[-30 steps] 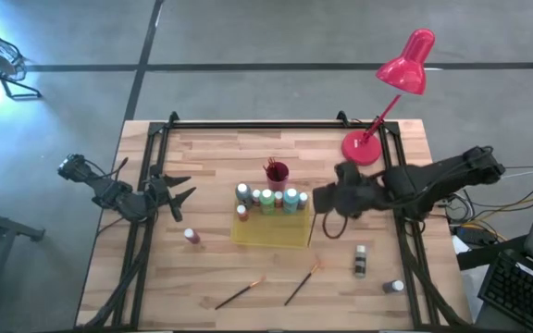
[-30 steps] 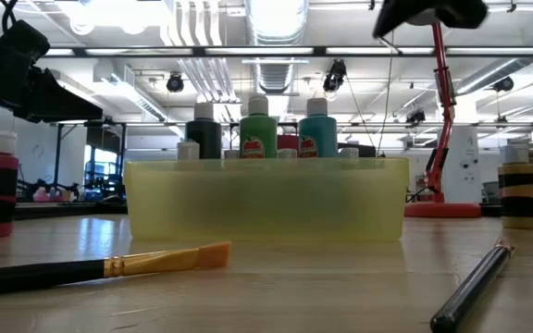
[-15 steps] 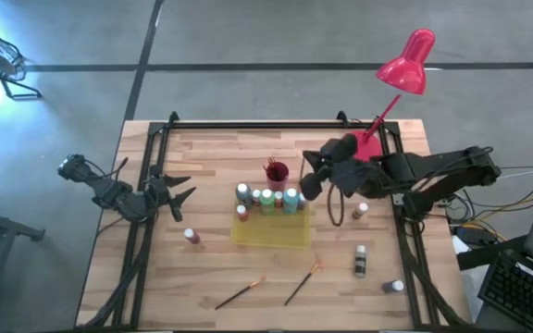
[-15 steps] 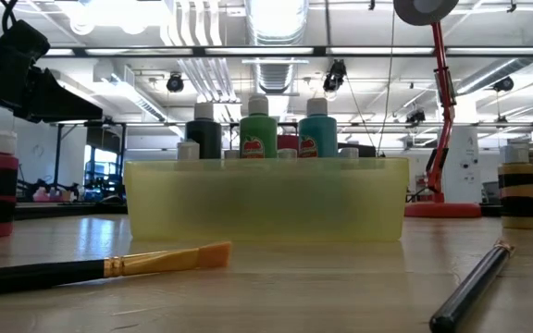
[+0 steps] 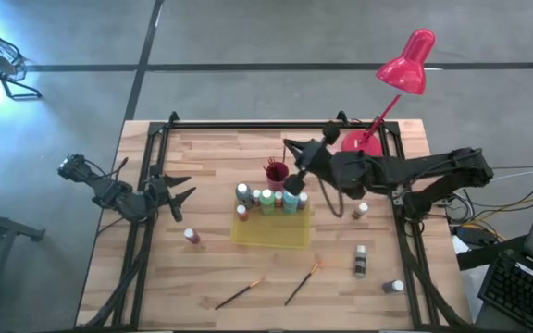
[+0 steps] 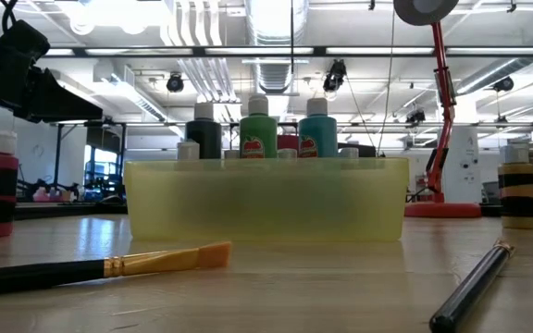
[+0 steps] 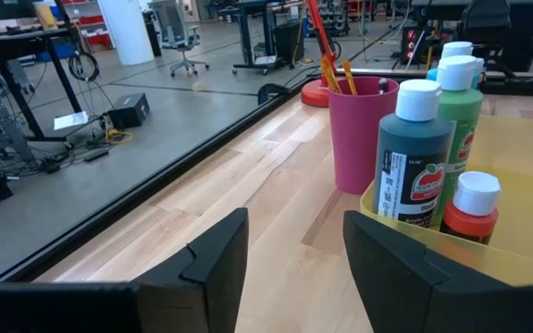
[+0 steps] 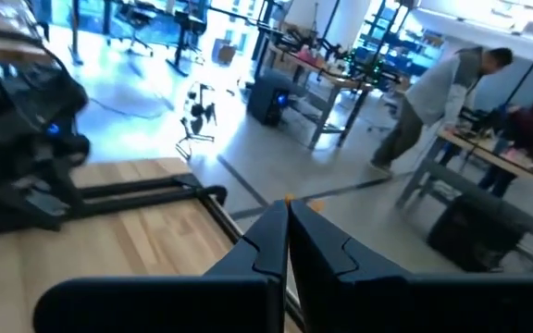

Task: Pick & Place Paint Supplies
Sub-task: Put the gold paint brush into the pink cup

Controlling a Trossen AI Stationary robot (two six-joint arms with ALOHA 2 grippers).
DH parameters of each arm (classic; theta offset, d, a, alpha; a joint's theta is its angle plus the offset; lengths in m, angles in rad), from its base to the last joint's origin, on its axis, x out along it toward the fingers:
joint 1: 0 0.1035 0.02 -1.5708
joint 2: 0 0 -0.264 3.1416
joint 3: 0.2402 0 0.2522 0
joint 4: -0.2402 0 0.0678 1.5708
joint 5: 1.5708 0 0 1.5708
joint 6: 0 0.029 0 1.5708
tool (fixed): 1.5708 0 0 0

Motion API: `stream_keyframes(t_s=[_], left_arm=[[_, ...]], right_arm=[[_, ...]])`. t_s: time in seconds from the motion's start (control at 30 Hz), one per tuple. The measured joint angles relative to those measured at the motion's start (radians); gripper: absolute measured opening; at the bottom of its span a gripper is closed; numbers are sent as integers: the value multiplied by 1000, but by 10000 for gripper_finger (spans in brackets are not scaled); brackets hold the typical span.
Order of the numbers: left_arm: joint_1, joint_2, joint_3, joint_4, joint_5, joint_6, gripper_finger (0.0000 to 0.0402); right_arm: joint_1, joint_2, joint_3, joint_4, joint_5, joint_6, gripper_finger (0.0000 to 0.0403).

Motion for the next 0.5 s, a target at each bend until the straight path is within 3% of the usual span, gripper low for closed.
stream_keyframes(t_s=[0.23,0.5], left_arm=[[0,0,0,0,0,0,184],[0,0,0,0,0,0,184]], right_arm=[[-80,32,-102,62,-44,46,8],[-137,21,-285,309,-150,59,8]])
